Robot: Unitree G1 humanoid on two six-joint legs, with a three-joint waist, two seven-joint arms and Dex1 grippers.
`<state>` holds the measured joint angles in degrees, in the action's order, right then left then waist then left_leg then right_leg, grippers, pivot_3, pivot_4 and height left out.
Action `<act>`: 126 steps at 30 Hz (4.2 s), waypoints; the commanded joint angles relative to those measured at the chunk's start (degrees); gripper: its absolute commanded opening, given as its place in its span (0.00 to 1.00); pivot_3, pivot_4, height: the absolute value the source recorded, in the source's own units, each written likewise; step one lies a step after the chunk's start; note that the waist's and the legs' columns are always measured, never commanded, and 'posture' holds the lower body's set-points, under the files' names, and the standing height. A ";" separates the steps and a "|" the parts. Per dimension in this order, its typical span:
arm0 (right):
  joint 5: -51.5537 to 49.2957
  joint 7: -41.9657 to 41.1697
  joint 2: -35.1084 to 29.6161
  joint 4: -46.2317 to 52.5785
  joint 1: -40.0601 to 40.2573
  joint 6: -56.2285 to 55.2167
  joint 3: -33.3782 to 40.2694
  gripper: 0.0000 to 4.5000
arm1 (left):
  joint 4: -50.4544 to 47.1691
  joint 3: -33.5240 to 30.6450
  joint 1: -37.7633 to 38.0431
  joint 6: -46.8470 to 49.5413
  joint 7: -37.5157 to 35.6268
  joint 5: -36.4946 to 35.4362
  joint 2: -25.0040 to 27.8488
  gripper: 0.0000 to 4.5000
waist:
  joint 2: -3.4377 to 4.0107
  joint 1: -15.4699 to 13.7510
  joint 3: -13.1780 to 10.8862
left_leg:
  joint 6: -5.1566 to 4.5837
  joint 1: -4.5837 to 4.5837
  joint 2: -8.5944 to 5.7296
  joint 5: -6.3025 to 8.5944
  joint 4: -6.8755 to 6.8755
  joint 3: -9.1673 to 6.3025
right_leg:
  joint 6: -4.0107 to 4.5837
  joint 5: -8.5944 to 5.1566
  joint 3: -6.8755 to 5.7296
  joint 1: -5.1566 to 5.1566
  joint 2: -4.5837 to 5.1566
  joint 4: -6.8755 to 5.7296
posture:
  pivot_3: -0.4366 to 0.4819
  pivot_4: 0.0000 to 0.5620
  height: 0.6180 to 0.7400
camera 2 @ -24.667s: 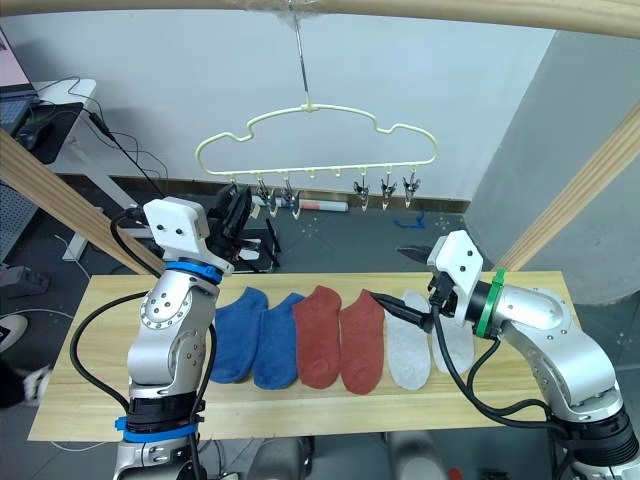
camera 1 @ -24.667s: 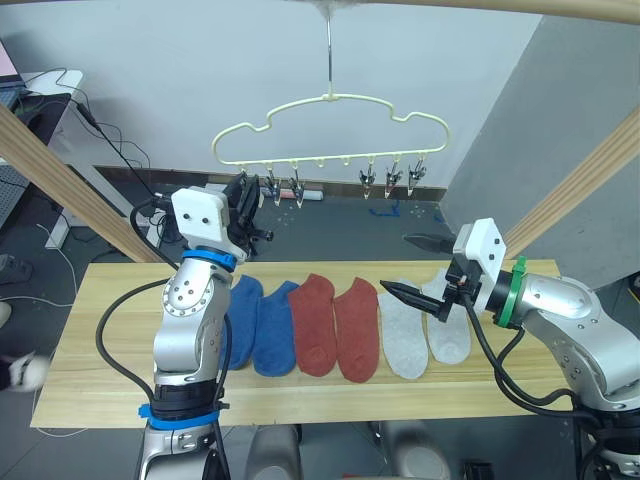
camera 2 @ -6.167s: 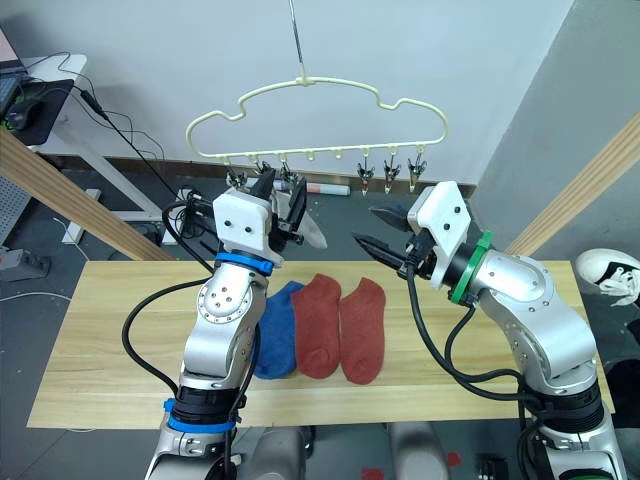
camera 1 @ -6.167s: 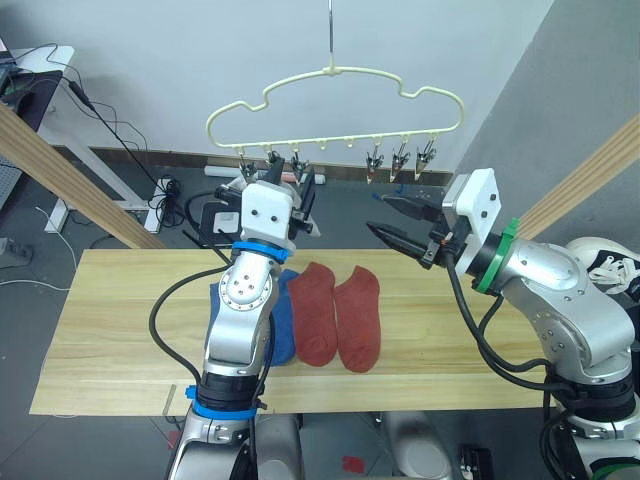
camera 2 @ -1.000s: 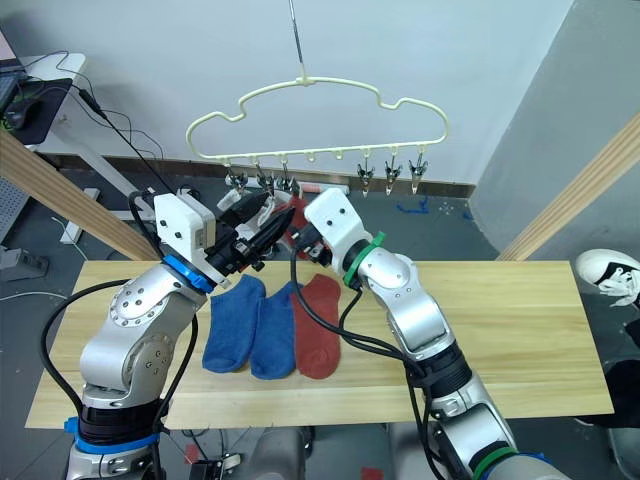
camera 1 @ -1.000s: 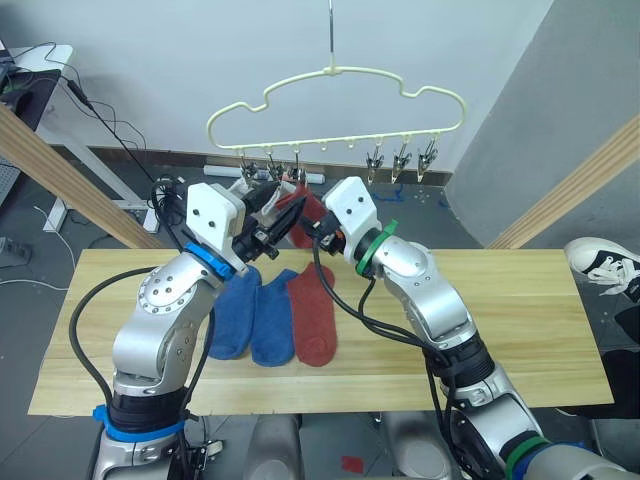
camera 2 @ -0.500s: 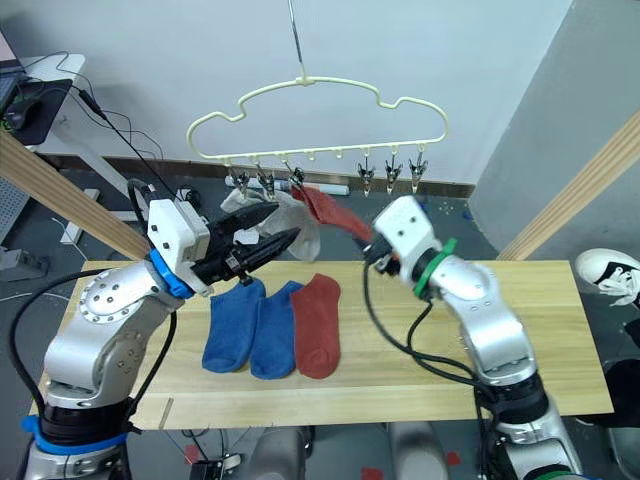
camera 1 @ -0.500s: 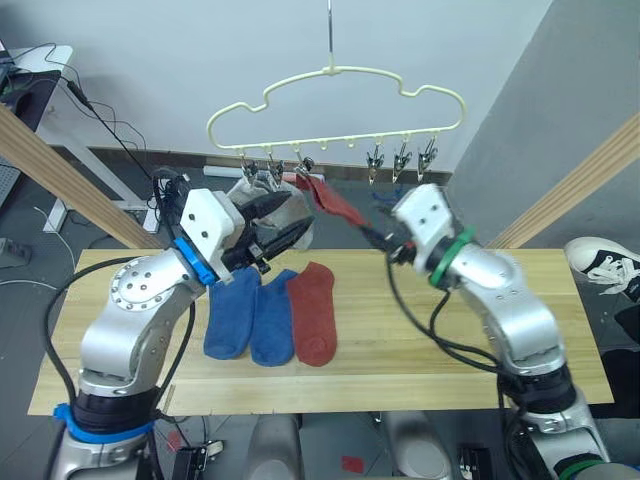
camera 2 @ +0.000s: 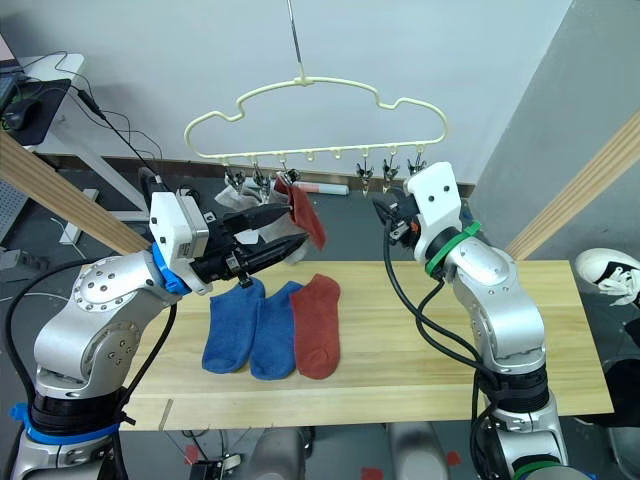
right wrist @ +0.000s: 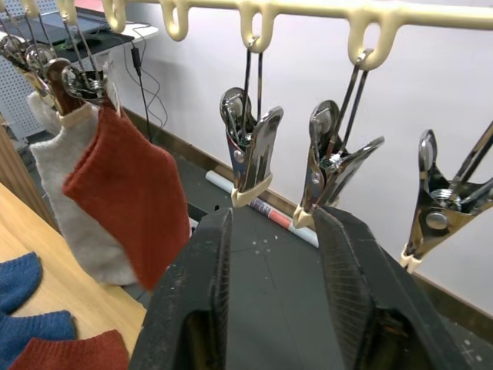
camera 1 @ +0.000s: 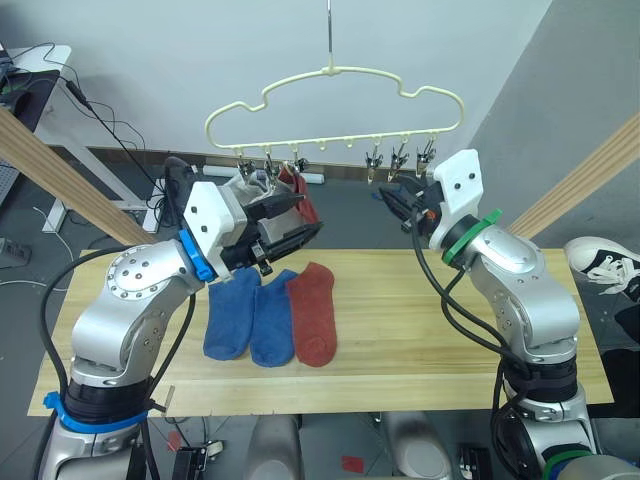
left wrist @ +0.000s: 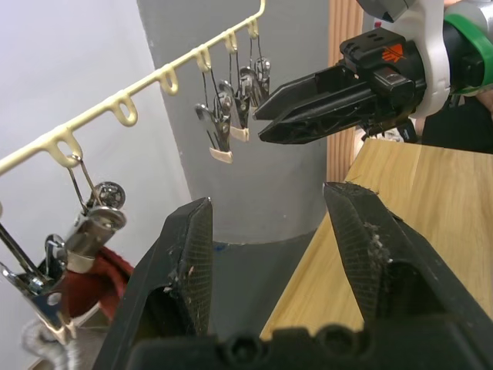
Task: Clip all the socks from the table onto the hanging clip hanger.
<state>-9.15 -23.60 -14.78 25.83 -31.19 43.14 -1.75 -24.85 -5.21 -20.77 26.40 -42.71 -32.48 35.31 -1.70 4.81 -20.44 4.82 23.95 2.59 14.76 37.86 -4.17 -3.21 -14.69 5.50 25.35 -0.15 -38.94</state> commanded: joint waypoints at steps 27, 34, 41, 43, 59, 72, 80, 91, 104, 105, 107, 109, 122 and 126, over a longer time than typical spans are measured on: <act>0.00 5.64 5.39 -6.10 -7.93 -4.52 -4.38 0.41 | -2.50 1.69 1.36 -2.08 0.41 1.99 -0.85 0.57 | 0.00 0.02 0.05 | 0.00 -0.01 0.01 0.00 0.03 0.00 | 0.05 0.03 -0.02 0.00 0.00 -0.05 | 0.38 0.51 1.00; 0.24 5.97 6.75 -8.32 -8.96 -6.46 -4.79 0.41 | -2.50 1.74 2.08 -2.57 0.27 2.41 -1.01 0.57 | 0.00 0.01 0.06 | 0.00 -0.01 0.01 0.00 0.05 0.00 | 0.05 0.03 -0.03 0.00 0.02 -0.07 | 0.39 0.51 1.00; 0.32 7.21 8.17 -10.40 -9.69 -8.30 -3.88 0.41 | -2.64 1.90 2.69 -2.96 0.17 2.56 -1.09 0.57 | 0.00 0.00 0.07 | 0.00 -0.01 0.01 0.00 0.06 0.00 | 0.06 0.04 -0.03 0.00 0.02 -0.08 | 0.40 0.51 1.00; 0.11 7.47 8.53 -10.66 -9.81 -8.25 -3.52 0.41 | -2.59 1.90 2.77 -3.08 0.15 2.57 -1.06 0.57 | 0.00 0.00 0.08 | 0.00 -0.01 0.01 0.00 0.06 0.00 | 0.06 0.04 -0.03 0.00 0.02 -0.08 | 0.40 0.51 1.00; -0.57 8.46 10.31 -11.24 -9.78 -8.04 -2.13 0.32 | -2.46 2.68 3.29 -3.85 0.42 3.77 -1.83 0.57 | 0.00 0.00 0.10 | 0.00 -0.01 0.01 0.00 0.07 -0.01 | 0.07 0.05 -0.04 0.00 0.02 -0.11 | 0.40 0.51 1.00; -1.64 8.74 10.85 -11.64 -10.15 -7.88 -1.31 0.00 | -4.96 5.75 9.43 -4.58 7.31 9.92 -5.67 0.57 | -0.03 0.01 0.15 | -0.01 -0.03 0.01 0.00 0.08 -0.01 | 0.08 0.06 -0.03 0.00 0.03 -0.14 | 0.40 0.52 1.00; -2.21 8.58 10.86 -11.62 -10.24 -7.46 -1.51 0.00 | 0.47 12.15 15.32 -3.40 17.28 16.64 -14.96 0.94 | -0.03 -0.02 0.15 | -0.01 -0.03 0.00 0.00 0.10 -0.01 | 0.09 0.06 -0.04 -0.01 0.05 -0.15 | 0.40 0.54 1.00; -2.92 7.43 10.11 -10.81 -10.14 -5.73 -1.93 0.00 | 18.65 15.19 11.19 -4.65 25.71 25.28 -24.20 1.00 | -0.04 -0.01 0.16 | -0.06 -0.06 -0.03 -0.03 0.13 -0.01 | 0.09 0.13 -0.03 -0.03 0.04 -0.21 | 0.38 0.58 1.00; -3.05 7.28 10.47 -10.42 -9.96 -4.75 -2.04 0.00 | 23.99 17.43 8.75 -3.85 28.13 32.70 -24.74 0.67 | -0.04 0.13 0.15 | -0.06 -0.06 -0.02 -0.03 0.12 -0.01 | 0.09 0.13 -0.03 -0.03 0.04 -0.21 | 0.36 0.58 1.00; -3.07 7.31 10.52 -10.44 -9.95 -4.75 -2.02 0.00 | 24.12 17.36 8.72 -3.40 28.11 32.69 -24.87 0.60 | -0.04 0.13 0.16 | -0.06 -0.06 -0.02 -0.03 0.12 -0.01 | 0.09 0.13 -0.03 -0.04 0.04 -0.21 | 0.36 0.58 1.00; -3.09 7.35 10.59 -10.47 -9.95 -4.78 -2.00 0.00 | 24.47 17.34 8.78 -2.19 27.84 32.58 -25.07 0.46 | -0.04 0.14 0.16 | -0.06 -0.06 -0.02 -0.03 0.12 -0.01 | 0.09 0.13 -0.03 -0.03 0.04 -0.20 | 0.36 0.58 1.00; -3.18 7.43 10.59 -10.51 -9.95 -4.81 -2.01 0.00 | 24.73 17.12 8.93 -1.53 27.93 32.56 -25.33 0.33 | -0.04 0.14 0.16 | -0.06 -0.06 -0.02 -0.03 0.12 -0.01 | 0.09 0.13 -0.03 -0.04 0.04 -0.20 | 0.36 0.58 1.00; -3.46 7.57 9.94 -10.28 -9.90 -4.62 -2.22 0.00 | 21.85 15.02 10.57 -9.98 26.77 30.55 -27.02 0.00 | -0.03 0.14 0.15 | -0.06 -0.06 -0.02 -0.03 0.10 -0.01 | 0.09 0.13 -0.03 -0.04 0.04 -0.17 | 0.35 0.59 1.00; -3.43 7.55 9.77 -10.38 -9.90 -4.87 -2.37 0.00 | 19.39 14.48 12.17 -12.24 26.28 29.48 -27.77 0.15 | -0.03 0.13 0.15 | -0.06 -0.05 -0.01 -0.03 0.10 -0.01 | 0.09 0.13 -0.02 -0.04 0.05 -0.14 | 0.36 0.59 1.00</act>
<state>-12.13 -15.95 -5.05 13.01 -40.98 38.64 -3.62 -3.04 9.45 -9.64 15.50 -16.64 -2.49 8.16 -1.74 4.94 -20.28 4.76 23.89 2.57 14.73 37.95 -4.17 -3.12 -14.56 5.49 25.31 -0.10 -39.09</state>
